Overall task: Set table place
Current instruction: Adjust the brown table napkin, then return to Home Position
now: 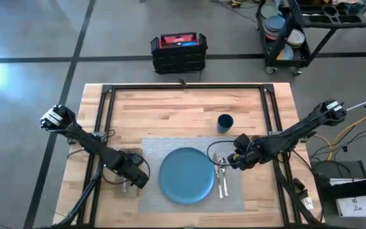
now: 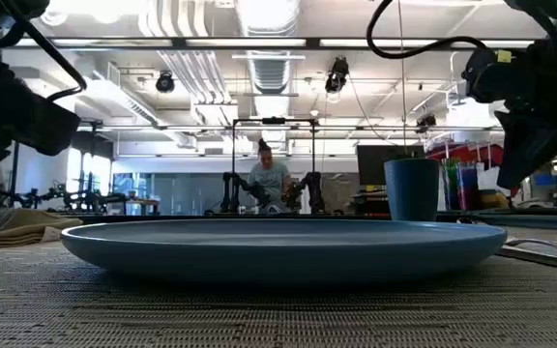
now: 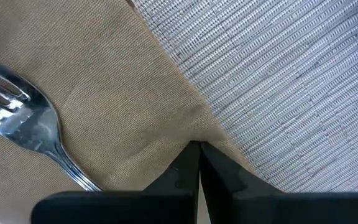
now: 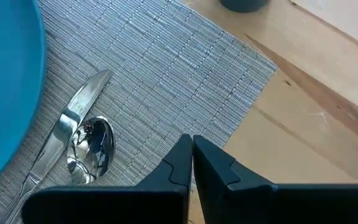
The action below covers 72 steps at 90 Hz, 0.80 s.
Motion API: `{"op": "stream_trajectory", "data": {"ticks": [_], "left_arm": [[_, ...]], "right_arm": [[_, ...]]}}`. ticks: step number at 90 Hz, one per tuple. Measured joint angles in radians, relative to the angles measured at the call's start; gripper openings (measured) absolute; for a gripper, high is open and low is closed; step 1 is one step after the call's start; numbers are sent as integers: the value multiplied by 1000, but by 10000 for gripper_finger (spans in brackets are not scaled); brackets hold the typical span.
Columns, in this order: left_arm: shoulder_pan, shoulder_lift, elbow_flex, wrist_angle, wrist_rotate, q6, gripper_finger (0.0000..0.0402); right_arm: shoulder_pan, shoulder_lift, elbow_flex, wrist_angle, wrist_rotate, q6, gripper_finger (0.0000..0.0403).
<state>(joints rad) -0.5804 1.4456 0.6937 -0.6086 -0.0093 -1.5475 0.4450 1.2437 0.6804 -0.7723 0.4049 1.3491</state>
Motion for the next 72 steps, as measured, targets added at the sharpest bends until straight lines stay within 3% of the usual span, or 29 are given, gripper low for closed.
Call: {"op": "stream_trajectory", "data": {"ticks": [14, 43, 57, 72], "left_arm": [[0, -35, -3, -1, -12, -1, 0], [0, -172, -2, -1, -169, -7, 0], [0, -258, -2, 32, -343, 74, 0], [10, -353, -1, 136, -564, 320, 0]], "right_arm": [[0, -18, 0, -1, 0, 0, 0], [0, -76, 0, 0, 41, 0, 0], [0, -129, 0, 12, 45, -17, 0], [0, -222, 0, 173, 106, -216, 0]]}}
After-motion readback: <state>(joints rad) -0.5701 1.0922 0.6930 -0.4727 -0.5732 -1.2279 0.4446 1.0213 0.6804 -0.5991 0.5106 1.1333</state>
